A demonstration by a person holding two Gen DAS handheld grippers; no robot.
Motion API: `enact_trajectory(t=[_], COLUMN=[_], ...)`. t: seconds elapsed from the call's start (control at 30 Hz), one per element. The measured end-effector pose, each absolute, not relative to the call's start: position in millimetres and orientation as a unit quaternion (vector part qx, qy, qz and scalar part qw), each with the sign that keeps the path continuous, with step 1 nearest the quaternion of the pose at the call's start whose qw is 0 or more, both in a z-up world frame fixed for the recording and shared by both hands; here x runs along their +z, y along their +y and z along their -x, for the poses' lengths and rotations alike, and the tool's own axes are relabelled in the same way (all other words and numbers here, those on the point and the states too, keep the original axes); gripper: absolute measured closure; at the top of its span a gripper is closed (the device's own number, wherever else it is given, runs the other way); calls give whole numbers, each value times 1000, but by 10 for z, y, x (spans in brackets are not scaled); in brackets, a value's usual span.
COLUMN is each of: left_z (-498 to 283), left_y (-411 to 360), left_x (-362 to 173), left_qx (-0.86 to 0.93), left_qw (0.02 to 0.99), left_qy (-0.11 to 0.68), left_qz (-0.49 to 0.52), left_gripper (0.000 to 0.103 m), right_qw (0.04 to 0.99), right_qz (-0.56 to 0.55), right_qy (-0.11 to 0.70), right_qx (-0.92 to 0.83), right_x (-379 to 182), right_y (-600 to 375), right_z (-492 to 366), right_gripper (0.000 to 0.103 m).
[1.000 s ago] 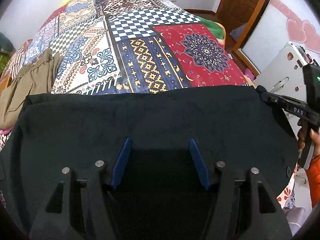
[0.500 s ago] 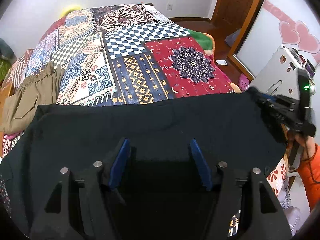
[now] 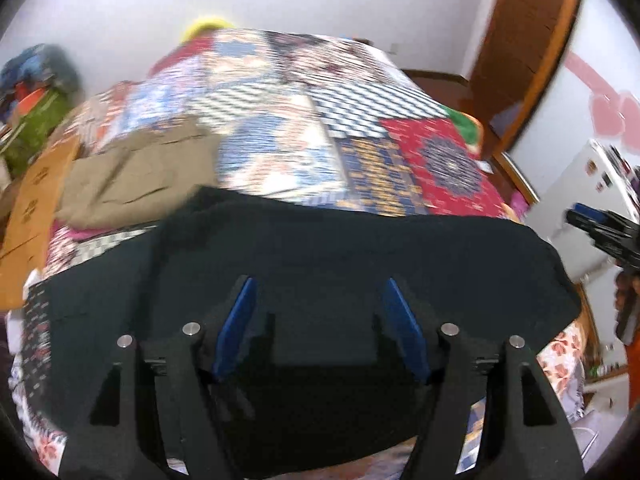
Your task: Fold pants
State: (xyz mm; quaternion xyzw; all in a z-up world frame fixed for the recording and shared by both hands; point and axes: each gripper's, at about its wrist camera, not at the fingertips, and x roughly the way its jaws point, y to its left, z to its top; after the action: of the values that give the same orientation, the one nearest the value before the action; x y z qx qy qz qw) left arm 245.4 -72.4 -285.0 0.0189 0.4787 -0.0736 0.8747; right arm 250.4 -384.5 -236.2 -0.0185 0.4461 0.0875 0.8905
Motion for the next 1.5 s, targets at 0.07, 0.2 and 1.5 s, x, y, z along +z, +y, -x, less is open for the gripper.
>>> enact_trajectory(t=[0.07,0.2,1.5], left_z=[-2405,-2305,-2914], left_y=[-437,199,2136], left_x=[-2797,-2708,-3515], left_qx=[-48,8,-28], left_qw=[880,887,858], left_qy=[473,461,506], left_qz=[-14,-2,86], left_gripper=[35,34,65], right_qw=[893,894,721], right_qz=[17,11,28], right_qy=[435,419,564], right_qx=[111,158,402], right_x=[-2241,-2062,-3014], right_y=[-3663,-3232,-197], right_z=[-2501,-2552,-3717], right_gripper=[60,59,46])
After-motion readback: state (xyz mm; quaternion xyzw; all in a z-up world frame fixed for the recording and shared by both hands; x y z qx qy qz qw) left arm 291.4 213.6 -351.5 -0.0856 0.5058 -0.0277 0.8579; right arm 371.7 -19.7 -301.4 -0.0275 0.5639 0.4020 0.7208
